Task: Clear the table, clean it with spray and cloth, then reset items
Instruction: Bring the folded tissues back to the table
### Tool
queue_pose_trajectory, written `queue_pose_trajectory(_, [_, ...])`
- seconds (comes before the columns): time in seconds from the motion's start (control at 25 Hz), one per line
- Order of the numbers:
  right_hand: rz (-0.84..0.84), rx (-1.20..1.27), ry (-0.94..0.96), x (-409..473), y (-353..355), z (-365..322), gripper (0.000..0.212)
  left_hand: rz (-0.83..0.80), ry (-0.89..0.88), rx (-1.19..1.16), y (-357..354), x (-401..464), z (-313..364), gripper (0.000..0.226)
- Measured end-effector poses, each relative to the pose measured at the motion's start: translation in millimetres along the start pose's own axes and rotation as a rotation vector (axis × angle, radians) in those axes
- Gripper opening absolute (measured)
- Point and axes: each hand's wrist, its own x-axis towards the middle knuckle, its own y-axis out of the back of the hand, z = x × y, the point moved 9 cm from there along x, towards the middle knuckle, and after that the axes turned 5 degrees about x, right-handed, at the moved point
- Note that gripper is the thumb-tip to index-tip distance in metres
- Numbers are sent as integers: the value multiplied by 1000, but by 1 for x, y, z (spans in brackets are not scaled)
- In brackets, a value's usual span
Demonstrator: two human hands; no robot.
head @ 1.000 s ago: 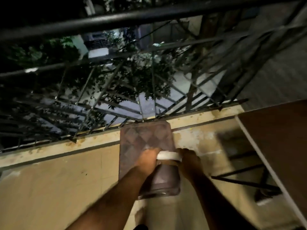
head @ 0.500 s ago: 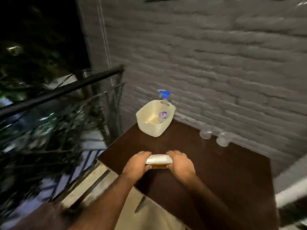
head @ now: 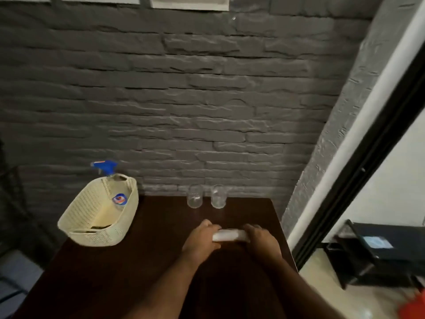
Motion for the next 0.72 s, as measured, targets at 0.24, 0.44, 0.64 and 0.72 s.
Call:
queue_pose_trajectory(0.24, [-28,31,-141,23,-8,76,45,-130,-63,-3,-57,65,27,57])
queue_pose_trajectory(0.44, [-119,7,-161,70,-11,124,45,-171,-12,-8,-94,116,33,57])
queue_pose_trajectory(0.64, [-170,4,-134,153,-4,177,43,-161,89,-22,-116,200,39,57])
queue_pose_trajectory(0.72, [-174,-5,-112,194,-2,193,46,-130,125,-35,-119,236,36,58])
